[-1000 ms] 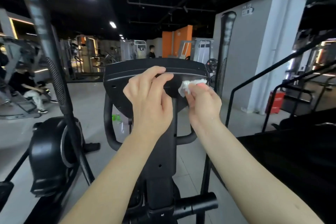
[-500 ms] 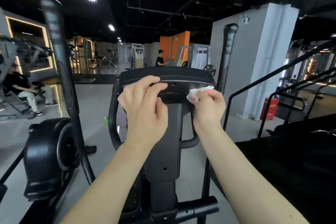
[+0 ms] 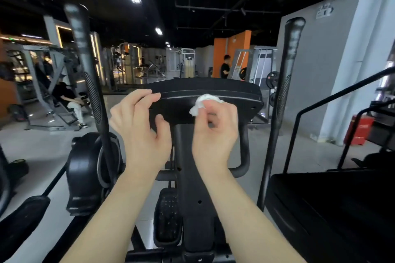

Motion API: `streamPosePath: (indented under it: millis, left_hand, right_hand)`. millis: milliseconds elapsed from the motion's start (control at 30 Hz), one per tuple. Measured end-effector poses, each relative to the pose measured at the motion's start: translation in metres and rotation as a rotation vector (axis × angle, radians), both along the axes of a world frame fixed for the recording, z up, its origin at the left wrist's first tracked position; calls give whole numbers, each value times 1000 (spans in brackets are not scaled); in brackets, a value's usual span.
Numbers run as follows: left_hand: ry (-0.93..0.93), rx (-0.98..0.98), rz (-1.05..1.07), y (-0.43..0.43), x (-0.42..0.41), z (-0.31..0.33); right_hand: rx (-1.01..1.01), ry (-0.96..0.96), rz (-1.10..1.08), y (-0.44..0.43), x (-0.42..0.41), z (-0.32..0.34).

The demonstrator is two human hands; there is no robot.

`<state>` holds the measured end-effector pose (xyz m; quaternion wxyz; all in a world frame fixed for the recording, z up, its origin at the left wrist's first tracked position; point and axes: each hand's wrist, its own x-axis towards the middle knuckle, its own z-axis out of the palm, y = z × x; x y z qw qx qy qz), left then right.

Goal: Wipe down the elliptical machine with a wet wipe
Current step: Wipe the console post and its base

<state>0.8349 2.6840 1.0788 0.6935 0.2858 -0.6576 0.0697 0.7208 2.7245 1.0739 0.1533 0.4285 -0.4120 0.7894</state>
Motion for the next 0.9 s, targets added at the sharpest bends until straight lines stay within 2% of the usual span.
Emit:
streamPosePath:
  millis: [167,333,500,700,833,900]
  left_hand:
    - [47,64,-8,-7,4,-10]
    - [58,68,-91,-19,10,-15]
    - [30,60,-155,-42,38,-14]
    - [-103,38,-297,-70,61,-14]
    - [-111,26,-365,-75,64,-10]
    - [-109,50,-396,-78,64,-12]
  right_hand:
    - [-56,-155,-164,20,-57,3]
    - [-114,-206,-186,11,-45,1]
    - [-138,-105,-93,-22,10,-10]
    - [-47,85,-131,-69,86,-21]
    - [32,167,-199,-68,86,-22]
    - [57,77,-278,-54,64,-20]
